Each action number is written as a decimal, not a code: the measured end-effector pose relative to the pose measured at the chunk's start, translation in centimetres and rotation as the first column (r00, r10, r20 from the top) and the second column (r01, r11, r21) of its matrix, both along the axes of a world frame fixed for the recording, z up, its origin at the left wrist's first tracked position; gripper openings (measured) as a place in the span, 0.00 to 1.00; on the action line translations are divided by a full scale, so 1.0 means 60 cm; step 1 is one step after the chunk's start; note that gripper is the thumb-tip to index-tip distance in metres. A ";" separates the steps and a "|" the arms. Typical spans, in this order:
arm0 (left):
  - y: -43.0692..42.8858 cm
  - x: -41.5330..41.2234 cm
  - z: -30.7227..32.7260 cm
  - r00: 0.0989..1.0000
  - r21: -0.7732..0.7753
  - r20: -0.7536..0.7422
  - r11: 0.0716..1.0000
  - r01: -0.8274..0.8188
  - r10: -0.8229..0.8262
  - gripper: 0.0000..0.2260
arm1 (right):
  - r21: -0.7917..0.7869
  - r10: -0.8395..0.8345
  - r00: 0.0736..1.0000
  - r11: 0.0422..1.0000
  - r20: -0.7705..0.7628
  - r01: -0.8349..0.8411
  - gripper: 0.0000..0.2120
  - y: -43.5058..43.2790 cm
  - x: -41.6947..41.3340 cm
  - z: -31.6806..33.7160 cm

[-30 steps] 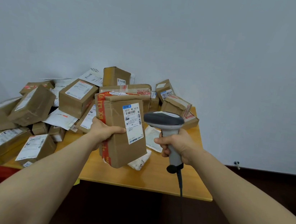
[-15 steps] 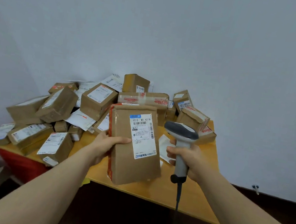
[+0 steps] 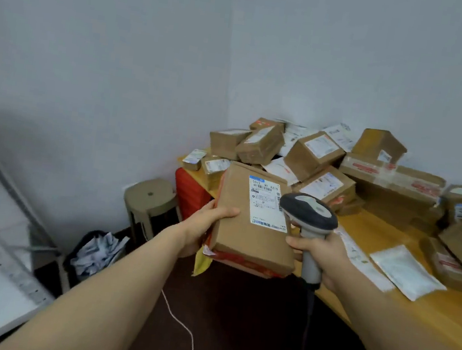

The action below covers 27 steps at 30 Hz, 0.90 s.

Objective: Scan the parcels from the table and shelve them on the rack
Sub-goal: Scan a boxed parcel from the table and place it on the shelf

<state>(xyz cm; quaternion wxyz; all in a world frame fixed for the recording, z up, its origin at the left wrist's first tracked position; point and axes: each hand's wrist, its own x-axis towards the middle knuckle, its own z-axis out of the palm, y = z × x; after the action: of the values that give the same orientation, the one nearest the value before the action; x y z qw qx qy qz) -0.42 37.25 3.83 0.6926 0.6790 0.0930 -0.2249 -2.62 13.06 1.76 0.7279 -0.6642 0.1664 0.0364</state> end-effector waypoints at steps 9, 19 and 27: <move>0.407 -0.236 0.056 0.961 0.087 -0.011 0.958 -0.274 0.276 0.46 | -0.002 0.270 0.946 0.962 0.182 -0.274 0.17 0.425 -0.100 0.068; 0.884 -0.627 0.085 0.696 0.059 0.075 0.693 -0.718 0.714 0.22 | 0.160 0.729 0.668 0.649 0.150 -0.744 0.22 0.982 -0.335 0.079; 1.105 -0.865 0.072 0.377 -0.202 0.060 0.381 -0.902 0.924 0.17 | 0.172 0.940 0.325 0.305 0.104 -0.937 0.22 1.292 -0.500 0.108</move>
<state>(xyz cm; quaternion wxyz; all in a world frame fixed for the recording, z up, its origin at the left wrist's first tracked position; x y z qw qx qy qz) -52.30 103.54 8.13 0.7506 0.4817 0.3799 0.2454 -32.62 90.61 8.24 0.6325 -0.5595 -0.2492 0.4741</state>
